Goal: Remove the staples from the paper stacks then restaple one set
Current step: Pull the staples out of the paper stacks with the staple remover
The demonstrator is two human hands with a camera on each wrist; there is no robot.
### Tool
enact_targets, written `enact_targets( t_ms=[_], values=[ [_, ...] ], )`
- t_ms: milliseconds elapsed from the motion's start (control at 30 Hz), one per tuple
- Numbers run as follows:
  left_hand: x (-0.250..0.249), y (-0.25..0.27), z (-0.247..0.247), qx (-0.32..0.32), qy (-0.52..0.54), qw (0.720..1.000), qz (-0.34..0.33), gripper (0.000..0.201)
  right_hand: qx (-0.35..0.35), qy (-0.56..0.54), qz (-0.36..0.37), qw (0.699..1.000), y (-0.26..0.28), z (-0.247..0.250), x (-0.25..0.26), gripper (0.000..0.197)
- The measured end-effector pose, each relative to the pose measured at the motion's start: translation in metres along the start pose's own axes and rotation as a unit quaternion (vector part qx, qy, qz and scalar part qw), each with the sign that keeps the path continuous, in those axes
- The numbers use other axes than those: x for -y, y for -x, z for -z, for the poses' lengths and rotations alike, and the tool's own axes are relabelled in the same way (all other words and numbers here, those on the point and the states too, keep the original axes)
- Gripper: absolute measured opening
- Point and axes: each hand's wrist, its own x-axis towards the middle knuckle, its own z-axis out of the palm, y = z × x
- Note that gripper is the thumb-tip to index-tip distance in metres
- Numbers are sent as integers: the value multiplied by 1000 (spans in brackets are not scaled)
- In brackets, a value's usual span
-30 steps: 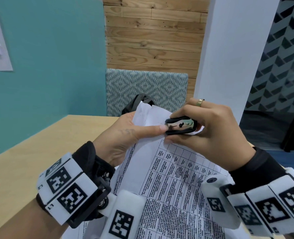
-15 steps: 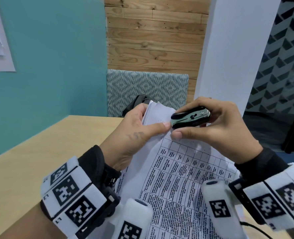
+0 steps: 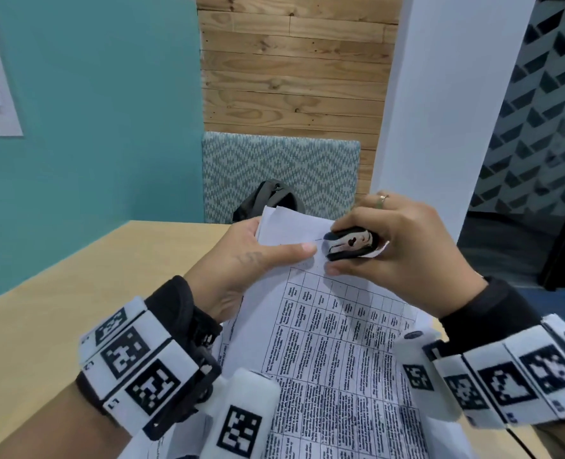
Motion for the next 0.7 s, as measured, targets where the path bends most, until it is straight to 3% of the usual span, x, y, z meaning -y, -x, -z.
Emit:
enact_targets(
  t_ms=[200,500,700],
  values=[
    [4,-3,0,-11,5,1000,25,49,-14,42,23,999,2,-8,-2,43],
    [6,-3,0,-10,9,999,35,31,-33,25,19,999,3,-13,-2,45],
    [6,-2,-2,-8,22,999,31,47,-38,20,20,999,4,-18,-1,45]
  ],
)
